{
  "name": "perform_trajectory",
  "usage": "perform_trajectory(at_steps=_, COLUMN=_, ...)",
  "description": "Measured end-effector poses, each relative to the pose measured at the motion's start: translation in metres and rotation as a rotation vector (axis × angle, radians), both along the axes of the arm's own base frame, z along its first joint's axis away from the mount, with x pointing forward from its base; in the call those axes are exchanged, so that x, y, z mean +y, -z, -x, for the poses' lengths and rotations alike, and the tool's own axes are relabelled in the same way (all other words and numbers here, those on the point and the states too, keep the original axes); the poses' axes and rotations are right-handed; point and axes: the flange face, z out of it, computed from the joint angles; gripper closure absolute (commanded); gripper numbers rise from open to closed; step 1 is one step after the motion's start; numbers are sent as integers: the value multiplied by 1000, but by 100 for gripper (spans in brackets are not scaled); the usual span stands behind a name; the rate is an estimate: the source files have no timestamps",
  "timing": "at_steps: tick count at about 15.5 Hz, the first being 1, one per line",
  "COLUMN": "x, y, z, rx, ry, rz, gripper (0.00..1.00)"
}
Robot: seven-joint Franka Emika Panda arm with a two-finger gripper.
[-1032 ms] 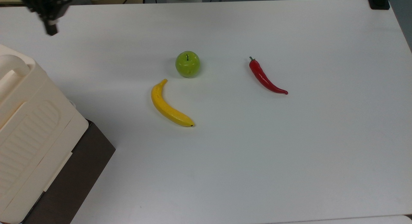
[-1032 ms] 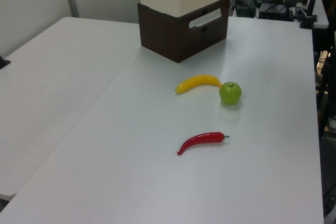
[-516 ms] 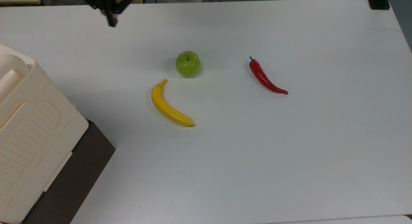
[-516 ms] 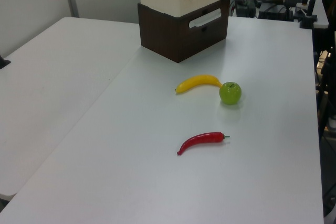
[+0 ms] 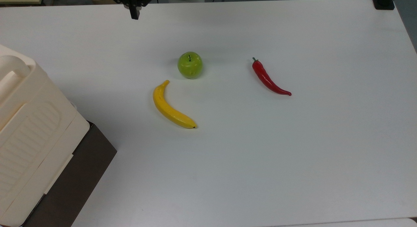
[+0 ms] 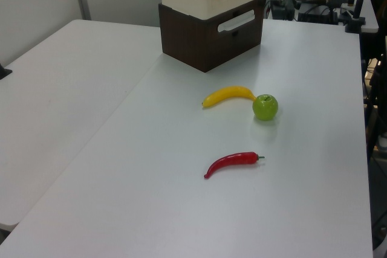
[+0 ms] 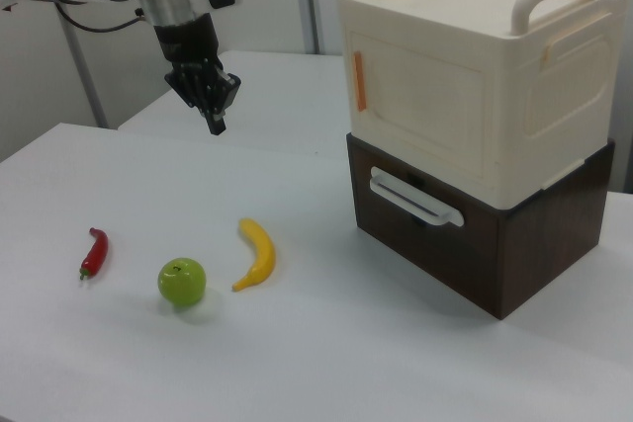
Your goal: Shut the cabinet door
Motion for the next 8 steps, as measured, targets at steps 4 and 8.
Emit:
perform_trajectory(at_steps=4, x=16, y=4, z=0, rx=13, ry=-28, rz=0, gripper=3)
perform_trajectory(at_steps=8, x=38, y=7, z=8, rx=65, ry=-60, rz=2, gripper=0)
